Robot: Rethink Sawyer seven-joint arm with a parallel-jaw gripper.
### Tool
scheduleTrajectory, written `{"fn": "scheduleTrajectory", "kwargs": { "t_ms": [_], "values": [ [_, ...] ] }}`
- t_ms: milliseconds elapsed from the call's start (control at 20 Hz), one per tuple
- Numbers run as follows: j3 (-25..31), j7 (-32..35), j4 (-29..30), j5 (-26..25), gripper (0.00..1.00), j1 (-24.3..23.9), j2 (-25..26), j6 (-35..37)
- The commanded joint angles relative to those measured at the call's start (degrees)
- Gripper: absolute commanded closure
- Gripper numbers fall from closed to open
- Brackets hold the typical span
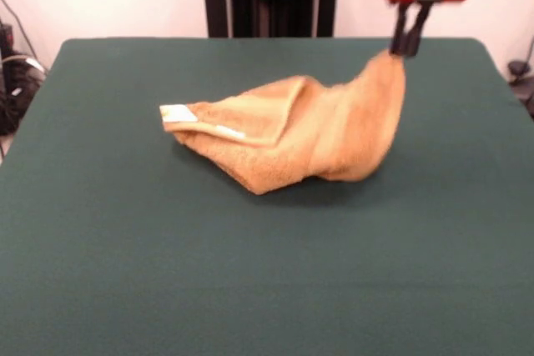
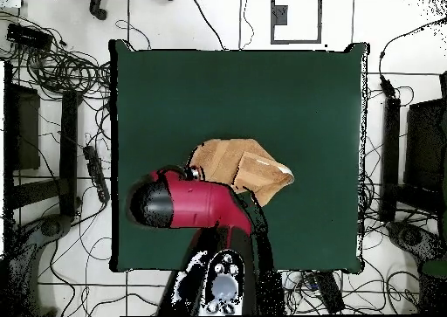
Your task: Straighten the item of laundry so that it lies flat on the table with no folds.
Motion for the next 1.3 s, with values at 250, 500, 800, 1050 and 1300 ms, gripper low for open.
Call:
{"fn": "scheduleTrajectory", "kwargs": {
  "t_ms": [250, 500, 800, 1050, 1300],
  "values": [
    [-3.02, 22.54, 9.51, 7.97, 1.0, 8.53, -9.2, 10.74],
    [-3.79, 24.35, 11.69, 9.45, 1.0, 9.75, -9.98, 9.41],
    [-1.45, 22.42, 11.79, 10.02, 1.0, 7.25, -8.06, 5.8],
    [0.64, 19.16, 8.51, 8.32, 1.0, 3.49, -3.74, 1.93],
    [2.18, 15.96, 5.75, 6.36, 1.0, 0.24, -1.73, -0.28]
  ]
}}
